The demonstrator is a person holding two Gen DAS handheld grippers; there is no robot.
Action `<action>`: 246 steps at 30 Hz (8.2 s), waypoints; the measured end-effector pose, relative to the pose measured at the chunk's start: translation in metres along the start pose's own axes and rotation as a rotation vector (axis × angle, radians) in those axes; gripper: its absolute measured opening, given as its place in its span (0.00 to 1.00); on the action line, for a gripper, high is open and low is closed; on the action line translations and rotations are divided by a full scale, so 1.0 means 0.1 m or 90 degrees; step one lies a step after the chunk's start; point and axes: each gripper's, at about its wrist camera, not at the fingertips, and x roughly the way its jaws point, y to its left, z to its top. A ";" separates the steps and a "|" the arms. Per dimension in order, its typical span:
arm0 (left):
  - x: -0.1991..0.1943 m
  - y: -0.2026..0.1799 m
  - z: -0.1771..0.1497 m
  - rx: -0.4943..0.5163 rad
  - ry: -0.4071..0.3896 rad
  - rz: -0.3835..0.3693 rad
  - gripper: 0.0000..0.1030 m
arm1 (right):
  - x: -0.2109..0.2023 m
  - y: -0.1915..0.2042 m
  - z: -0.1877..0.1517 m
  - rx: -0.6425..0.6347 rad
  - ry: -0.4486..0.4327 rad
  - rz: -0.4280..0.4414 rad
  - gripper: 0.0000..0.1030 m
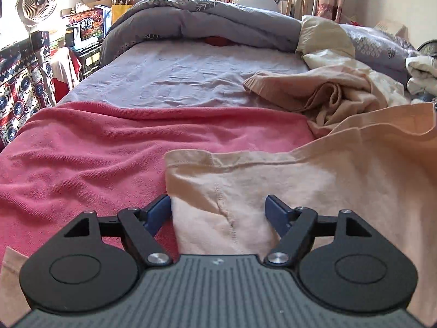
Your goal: Fold clothes
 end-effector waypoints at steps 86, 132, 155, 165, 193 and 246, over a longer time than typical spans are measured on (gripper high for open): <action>-2.82 -0.06 -1.57 0.122 -0.036 -0.026 0.76 | -2.30 1.38 -0.89 -0.025 0.081 0.377 0.05; -3.57 -1.58 0.90 0.169 -0.438 -0.052 0.03 | -2.60 1.46 -1.58 0.276 0.106 0.482 0.47; -6.05 -0.32 0.85 0.070 -0.775 0.188 0.04 | -4.09 -1.59 0.28 0.190 -0.376 -0.280 0.04; -5.71 0.52 0.21 -0.017 -0.609 0.284 0.07 | -3.78 -1.38 -0.04 0.112 -0.330 -0.244 0.06; -1.19 -1.20 -0.54 0.093 0.065 -0.209 0.66 | -0.94 -1.57 -1.65 0.222 0.166 0.010 0.72; -2.00 -2.42 -1.02 0.342 0.061 -0.442 0.65 | -4.33 -0.81 -1.62 -0.166 -0.124 -0.274 0.07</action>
